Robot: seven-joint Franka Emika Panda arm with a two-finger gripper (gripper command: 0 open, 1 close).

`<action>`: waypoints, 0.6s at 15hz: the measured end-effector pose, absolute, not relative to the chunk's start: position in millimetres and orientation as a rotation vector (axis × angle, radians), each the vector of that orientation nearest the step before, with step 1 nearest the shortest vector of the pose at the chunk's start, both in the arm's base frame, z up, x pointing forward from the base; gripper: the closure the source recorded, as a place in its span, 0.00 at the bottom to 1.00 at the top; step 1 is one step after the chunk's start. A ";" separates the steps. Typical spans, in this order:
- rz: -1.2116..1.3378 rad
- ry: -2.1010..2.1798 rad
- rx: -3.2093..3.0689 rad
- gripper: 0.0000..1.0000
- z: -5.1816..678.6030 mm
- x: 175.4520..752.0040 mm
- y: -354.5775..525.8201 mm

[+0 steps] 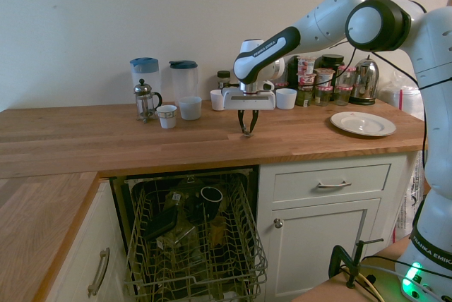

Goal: Put the spoon in the dishwasher

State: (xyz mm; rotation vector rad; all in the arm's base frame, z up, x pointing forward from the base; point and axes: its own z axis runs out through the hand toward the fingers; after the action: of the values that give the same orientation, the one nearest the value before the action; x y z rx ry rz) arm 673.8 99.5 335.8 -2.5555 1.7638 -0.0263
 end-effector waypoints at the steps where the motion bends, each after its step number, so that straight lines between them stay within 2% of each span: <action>1: -0.026 1.763 -2.556 1.00 335.7 673.7 100.0; 9: -0.030 1.718 -2.572 1.00 350.5 663.3 101.6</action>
State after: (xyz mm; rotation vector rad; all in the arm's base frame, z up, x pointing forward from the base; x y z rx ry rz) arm 663.3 101.6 350.5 -2.5723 1.7176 -0.0296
